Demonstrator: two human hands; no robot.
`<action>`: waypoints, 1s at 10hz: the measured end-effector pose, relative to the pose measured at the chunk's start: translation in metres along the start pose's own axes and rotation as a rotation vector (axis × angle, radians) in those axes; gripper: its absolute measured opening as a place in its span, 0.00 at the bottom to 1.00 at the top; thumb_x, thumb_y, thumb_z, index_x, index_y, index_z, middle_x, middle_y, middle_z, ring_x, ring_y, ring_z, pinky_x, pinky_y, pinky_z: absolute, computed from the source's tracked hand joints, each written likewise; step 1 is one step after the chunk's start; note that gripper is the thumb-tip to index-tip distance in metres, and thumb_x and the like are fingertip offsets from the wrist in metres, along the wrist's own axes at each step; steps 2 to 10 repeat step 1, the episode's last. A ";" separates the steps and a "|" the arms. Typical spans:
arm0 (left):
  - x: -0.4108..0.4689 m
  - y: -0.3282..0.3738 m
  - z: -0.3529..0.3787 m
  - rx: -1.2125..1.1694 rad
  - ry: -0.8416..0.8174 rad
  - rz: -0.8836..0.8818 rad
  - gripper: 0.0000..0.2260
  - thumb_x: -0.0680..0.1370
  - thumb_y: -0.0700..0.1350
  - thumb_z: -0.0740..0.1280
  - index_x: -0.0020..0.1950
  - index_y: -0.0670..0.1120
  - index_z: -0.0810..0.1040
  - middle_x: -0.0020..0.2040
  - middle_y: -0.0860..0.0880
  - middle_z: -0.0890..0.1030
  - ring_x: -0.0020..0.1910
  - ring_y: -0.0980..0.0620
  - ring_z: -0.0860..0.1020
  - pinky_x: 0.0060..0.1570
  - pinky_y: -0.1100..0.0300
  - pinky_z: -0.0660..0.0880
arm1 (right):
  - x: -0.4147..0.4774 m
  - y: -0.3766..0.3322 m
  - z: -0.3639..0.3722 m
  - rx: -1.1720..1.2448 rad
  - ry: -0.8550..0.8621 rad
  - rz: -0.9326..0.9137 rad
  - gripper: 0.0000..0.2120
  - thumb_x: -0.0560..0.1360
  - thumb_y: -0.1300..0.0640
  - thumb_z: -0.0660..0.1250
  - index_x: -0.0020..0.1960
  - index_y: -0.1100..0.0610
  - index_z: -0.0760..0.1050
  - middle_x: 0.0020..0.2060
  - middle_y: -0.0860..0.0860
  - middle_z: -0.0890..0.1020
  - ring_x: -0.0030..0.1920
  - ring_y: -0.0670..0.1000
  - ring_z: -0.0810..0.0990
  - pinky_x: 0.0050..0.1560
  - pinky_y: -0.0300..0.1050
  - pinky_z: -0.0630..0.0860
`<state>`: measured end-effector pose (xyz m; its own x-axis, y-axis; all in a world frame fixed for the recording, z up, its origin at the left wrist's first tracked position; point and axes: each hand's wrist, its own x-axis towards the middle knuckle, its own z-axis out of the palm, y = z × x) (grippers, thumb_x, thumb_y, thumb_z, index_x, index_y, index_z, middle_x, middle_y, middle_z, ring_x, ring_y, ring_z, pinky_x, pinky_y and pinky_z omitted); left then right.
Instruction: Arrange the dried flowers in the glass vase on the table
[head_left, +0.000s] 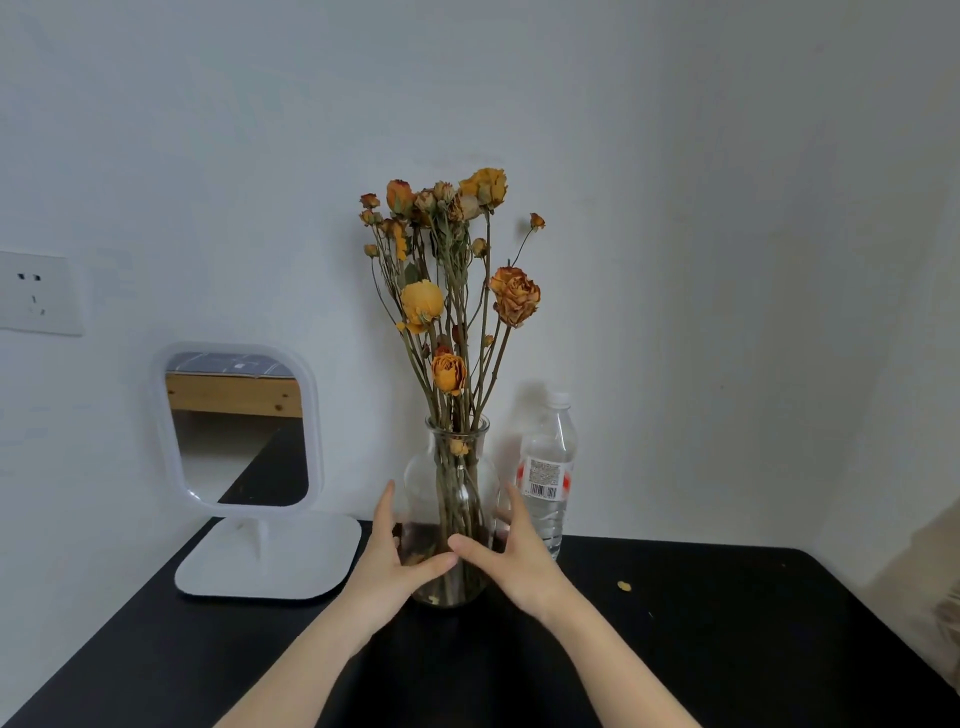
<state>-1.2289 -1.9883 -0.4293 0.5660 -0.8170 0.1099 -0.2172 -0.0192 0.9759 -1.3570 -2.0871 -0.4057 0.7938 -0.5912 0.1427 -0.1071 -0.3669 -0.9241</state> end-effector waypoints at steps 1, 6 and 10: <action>-0.016 -0.008 -0.005 0.000 0.187 -0.071 0.38 0.72 0.44 0.72 0.75 0.50 0.53 0.73 0.44 0.63 0.68 0.45 0.67 0.67 0.48 0.66 | -0.017 -0.017 -0.013 -0.062 0.150 -0.033 0.35 0.73 0.52 0.69 0.74 0.45 0.53 0.72 0.46 0.64 0.71 0.48 0.64 0.68 0.43 0.66; -0.016 -0.008 -0.005 0.000 0.187 -0.071 0.38 0.72 0.44 0.72 0.75 0.50 0.53 0.73 0.44 0.63 0.68 0.45 0.67 0.67 0.48 0.66 | -0.017 -0.017 -0.013 -0.062 0.150 -0.033 0.35 0.73 0.52 0.69 0.74 0.45 0.53 0.72 0.46 0.64 0.71 0.48 0.64 0.68 0.43 0.66; -0.016 -0.008 -0.005 0.000 0.187 -0.071 0.38 0.72 0.44 0.72 0.75 0.50 0.53 0.73 0.44 0.63 0.68 0.45 0.67 0.67 0.48 0.66 | -0.017 -0.017 -0.013 -0.062 0.150 -0.033 0.35 0.73 0.52 0.69 0.74 0.45 0.53 0.72 0.46 0.64 0.71 0.48 0.64 0.68 0.43 0.66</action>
